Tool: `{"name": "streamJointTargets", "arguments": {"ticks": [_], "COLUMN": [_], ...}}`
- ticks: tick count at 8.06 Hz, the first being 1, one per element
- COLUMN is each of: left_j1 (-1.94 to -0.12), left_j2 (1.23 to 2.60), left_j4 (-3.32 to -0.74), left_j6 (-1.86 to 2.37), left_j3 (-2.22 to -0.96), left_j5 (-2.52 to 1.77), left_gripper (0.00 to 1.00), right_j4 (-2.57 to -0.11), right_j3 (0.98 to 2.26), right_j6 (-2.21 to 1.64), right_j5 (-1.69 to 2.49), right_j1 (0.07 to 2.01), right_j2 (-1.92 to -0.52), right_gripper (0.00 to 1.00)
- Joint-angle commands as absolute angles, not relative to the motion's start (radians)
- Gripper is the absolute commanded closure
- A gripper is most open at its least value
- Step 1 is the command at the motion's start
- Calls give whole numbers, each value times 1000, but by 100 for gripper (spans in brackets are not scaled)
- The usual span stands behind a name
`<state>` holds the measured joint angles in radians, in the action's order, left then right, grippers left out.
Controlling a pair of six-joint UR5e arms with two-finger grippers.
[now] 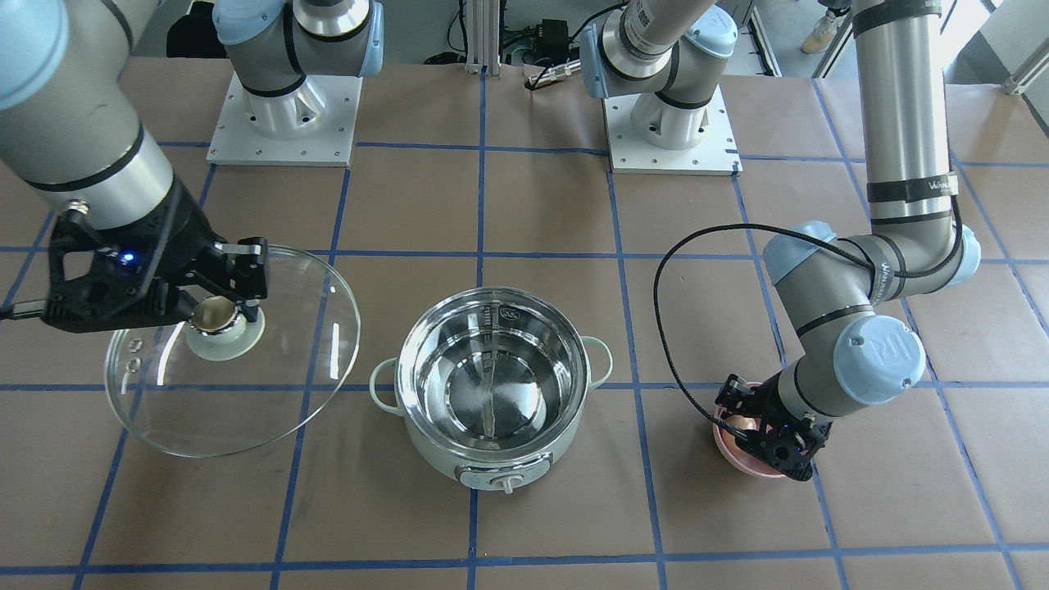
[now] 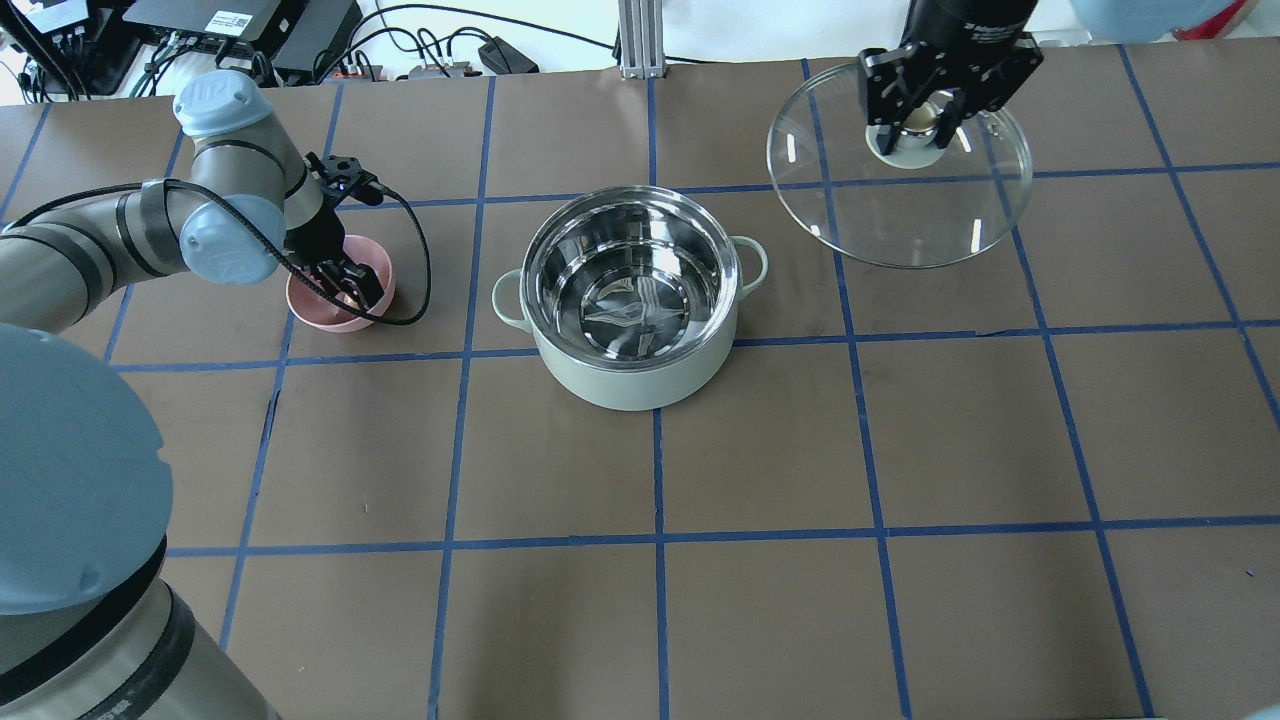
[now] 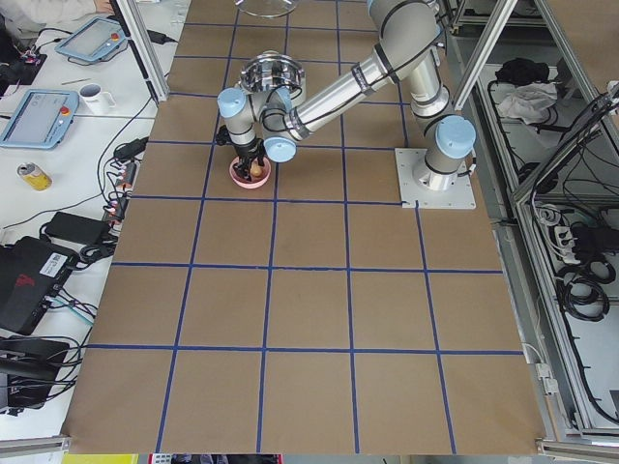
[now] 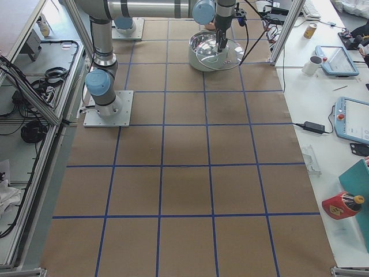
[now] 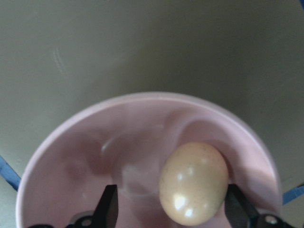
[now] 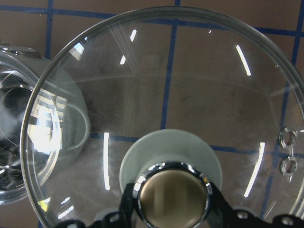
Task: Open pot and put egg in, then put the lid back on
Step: 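Lift the glass lid aside with the right gripper while the left lifts the egg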
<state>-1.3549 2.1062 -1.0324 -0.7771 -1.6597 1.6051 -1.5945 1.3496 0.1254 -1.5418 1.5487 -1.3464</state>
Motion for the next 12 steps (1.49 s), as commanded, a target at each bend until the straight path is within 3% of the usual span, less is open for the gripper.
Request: {"name": "streamJointTargets", "arguments": {"ticks": [1,4,7,10,12], "left_j1": [-1355,-1355,-1355,-1377,-1515], "left_j2": [2106,2095,2007,1823,1769], "left_j4": [-1032,-1032,-1061,-1224,-1241], "left_j6": [-776,-765,-714,-536,-357], "left_j3": [-1660,-1660,-1649,-1628,-1626], "left_j5": [1606,1605,1612,1621,1621], "left_gripper": [89,100,100,100,100], "right_j4": [-1551,-1537,-1542,-1540,-1545], "right_j3": [1351,1353,1355,1362,1362], "right_j6": [321,368,385,399,410], "right_j5": [-1581,-1615,-1635,-1634,-1637], "right_j1": [1419,1396,1396,1391,1390], "right_j2": [-1364,-1364,-1362,-1364,-1362], "right_gripper": [100,100,100,100,100]}}
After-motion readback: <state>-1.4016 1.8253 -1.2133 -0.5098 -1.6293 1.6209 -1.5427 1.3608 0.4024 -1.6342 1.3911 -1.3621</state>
